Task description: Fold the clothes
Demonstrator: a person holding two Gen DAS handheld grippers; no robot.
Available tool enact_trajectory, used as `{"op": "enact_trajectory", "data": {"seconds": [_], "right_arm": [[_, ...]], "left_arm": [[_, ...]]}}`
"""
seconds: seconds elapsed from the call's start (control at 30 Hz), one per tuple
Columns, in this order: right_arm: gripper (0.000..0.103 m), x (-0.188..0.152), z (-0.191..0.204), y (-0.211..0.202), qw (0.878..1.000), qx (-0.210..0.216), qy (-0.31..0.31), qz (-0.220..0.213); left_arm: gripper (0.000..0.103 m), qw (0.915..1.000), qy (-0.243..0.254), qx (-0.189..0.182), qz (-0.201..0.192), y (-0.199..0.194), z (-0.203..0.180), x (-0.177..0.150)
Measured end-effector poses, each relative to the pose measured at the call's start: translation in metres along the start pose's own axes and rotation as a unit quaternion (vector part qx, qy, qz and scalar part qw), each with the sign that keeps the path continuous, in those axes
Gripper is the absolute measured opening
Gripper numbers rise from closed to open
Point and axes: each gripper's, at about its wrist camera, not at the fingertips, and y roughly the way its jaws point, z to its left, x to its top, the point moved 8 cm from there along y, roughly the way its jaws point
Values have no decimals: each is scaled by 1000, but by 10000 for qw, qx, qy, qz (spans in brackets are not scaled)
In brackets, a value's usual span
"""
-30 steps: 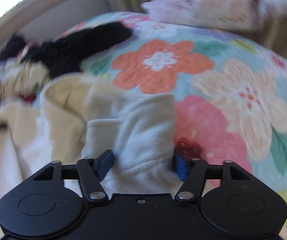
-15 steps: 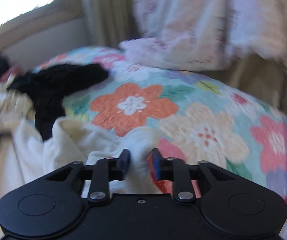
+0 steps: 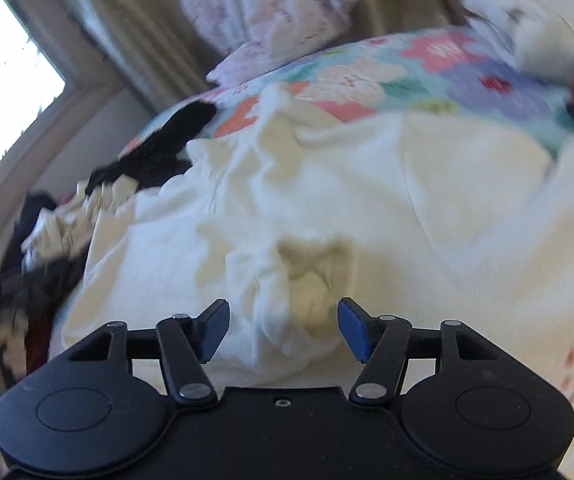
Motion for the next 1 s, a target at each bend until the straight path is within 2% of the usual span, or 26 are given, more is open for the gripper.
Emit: {"op": "enact_trajectory", "data": {"seconds": [0.07, 0.1, 0.23, 0.3, 0.37, 0.4, 0.43, 0.47, 0.53, 0.63, 0.7, 0.77, 0.8, 0.87, 1.0], "right_arm": [[66, -6, -9, 7, 9992, 94, 388, 48], [66, -7, -12, 8, 9989, 122, 461, 43], [66, -9, -13, 14, 9973, 312, 670, -39], [66, -10, -13, 23, 9968, 355, 723, -9], [66, -9, -15, 39, 9966, 254, 777, 21], [62, -3, -12, 44, 9974, 225, 680, -75], [54, 3, -9, 49, 9981, 206, 540, -207], [25, 10, -5, 53, 9984, 187, 401, -339], [25, 31, 17, 46, 9978, 274, -124, -590], [25, 65, 59, -3, 9799, 883, -831, -1584], [25, 73, 60, -25, 9726, 979, -985, -1864], [25, 71, 35, -26, 9768, 802, -855, -1790], [25, 67, 18, -20, 9806, 469, -893, -1679], [26, 55, -19, 1, 9892, -288, -810, -1184], [28, 45, -50, 38, 9959, -476, -337, -693]], "left_arm": [[74, 9985, 520, -70, 141, -8, -19, -17], [74, 9978, 626, -138, 174, -13, -27, -24], [75, 9944, 765, -554, 474, -9, -51, -51], [81, 9926, 1010, -590, 340, 0, -59, -55], [81, 9934, 949, -547, 353, 11, -55, -58], [81, 9946, 782, -568, 369, 14, -52, -58], [81, 9959, 592, -604, 315, 14, -48, -57], [81, 9970, 452, -580, 253, 12, -44, -55], [81, 9984, 266, -472, 145, 7, -36, -52], [81, 9963, 611, -608, -68, -4, -45, -48], [81, 9945, 796, -687, 21, -3, -56, -50], [81, 9928, 920, -737, 215, 2, -66, -53], [81, 9920, 979, -694, 388, 8, -70, -57], [82, 9896, 1197, -393, 698, 20, -75, -68], [83, 9920, 1031, -179, 708, 22, -71, -68]]}}
